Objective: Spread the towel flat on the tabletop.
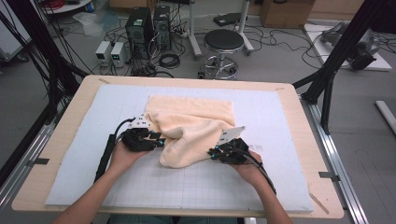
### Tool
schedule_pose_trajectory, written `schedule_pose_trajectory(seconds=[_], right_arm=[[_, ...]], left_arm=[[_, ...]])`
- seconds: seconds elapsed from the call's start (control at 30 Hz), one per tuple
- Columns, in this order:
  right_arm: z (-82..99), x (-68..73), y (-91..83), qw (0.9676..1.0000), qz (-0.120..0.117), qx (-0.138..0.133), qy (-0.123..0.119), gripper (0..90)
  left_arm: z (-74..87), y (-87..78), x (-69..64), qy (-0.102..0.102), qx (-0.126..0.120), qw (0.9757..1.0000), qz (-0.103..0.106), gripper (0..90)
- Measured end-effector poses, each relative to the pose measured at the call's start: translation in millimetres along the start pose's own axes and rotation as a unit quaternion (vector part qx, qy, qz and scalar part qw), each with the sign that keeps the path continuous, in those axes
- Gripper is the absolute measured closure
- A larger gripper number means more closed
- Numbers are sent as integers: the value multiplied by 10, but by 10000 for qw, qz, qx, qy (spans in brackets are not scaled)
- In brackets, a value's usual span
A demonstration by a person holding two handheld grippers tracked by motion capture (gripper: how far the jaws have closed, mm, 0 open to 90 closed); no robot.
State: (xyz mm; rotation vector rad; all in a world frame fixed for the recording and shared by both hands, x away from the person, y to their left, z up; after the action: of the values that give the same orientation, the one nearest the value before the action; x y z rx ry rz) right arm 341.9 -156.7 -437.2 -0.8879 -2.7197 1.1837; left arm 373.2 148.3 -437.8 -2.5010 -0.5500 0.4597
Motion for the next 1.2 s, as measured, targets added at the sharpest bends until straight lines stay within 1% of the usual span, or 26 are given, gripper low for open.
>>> schedule_pose_trajectory(seconds=[0.03,0.1,0.13,0.2,0.27,0.37,0.4,0.43,0.47,0.5,0.53,0.57,0.63,0.67,0.73,0.77,0.8,0.83,0.87,0.93,0.97,1.03,1.07,1.13,1.17,1.2], right_arm=[[-14,-12,-79,9999,13,-106,-6,854],[-41,-41,-269,9998,41,-205,-37,853],[-47,-66,-371,9996,115,-257,-75,851],[-36,-125,-574,9992,227,-333,-31,849],[27,-214,-771,9987,425,-286,-9,848],[171,-339,-935,9971,691,-248,221,848],[237,-381,-950,9963,792,-150,290,847],[308,-416,-932,9955,872,-12,380,841],[370,-442,-885,9950,885,98,464,829],[421,-446,-823,9949,835,246,506,804],[452,-435,-760,9952,777,307,504,768],[462,-408,-711,9955,711,317,538,748],[435,-351,-644,9973,580,229,391,713],[412,-324,-624,9977,552,176,349,695],[373,-281,-598,9983,473,153,319,671],[353,-256,-592,9986,439,97,271,664],[334,-225,-597,9990,383,36,237,658],[315,-187,-600,9993,315,-21,220,640],[301,-145,-589,9996,219,-68,157,626],[303,-103,-554,9999,153,-13,62,602],[314,-87,-525,9999,105,40,73,591],[347,-66,-462,9998,46,130,127,581],[366,-64,-422,9998,39,155,109,580],[404,-47,-348,9994,-12,303,170,582],[420,-44,-304,9993,-16,342,122,589],[433,-34,-268,9992,-19,388,101,612]], left_arm=[[3,3,0,3,22,10000,6,636],[10,-1,2,19,89,10000,22,636],[12,-2,-4,14,113,9999,27,636],[12,-11,-17,40,140,9999,34,636],[10,-20,-38,69,176,9998,62,632],[10,-16,-66,82,146,9998,68,626],[10,-9,-73,83,160,9998,65,620],[11,1,-75,73,162,9998,50,614],[11,10,-76,65,151,9998,58,613],[10,16,-75,64,162,9998,32,610],[11,21,-77,58,160,9999,22,602],[12,31,-81,71,163,9998,-6,592],[13,53,-76,159,236,9995,-108,566],[15,66,-64,161,267,9995,-94,561],[20,97,-51,54,194,9998,-6,559],[21,114,-53,66,157,9998,31,551],[20,130,-63,110,127,9999,40,547],[14,152,-76,229,99,9997,37,537],[10,168,-87,251,35,9997,37,532],[-11,195,-90,311,-2,9995,-13,534],[-22,205,-92,295,-73,9995,-61,537],[-40,224,-88,326,-210,9992,-78,547],[-43,243,-82,334,-182,9993,-70,550],[-39,300,-69,398,1,9992,-71,551],[-37,331,-63,462,107,9989,-68,561],[-39,356,-59,484,154,9987,-94,579]])
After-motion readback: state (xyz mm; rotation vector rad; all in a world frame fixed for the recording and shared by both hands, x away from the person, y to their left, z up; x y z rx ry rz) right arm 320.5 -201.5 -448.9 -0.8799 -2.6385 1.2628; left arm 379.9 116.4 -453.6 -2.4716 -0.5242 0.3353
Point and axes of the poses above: each handheld gripper's, and its own axes: y roughly forward along the jaws, z roughly out of its underside, x roughly to its left, the point moved 3 cm from there along y, roughly forward along the jaws, and after that the axes turned 12 degrees about z, right-handed, at the moved point
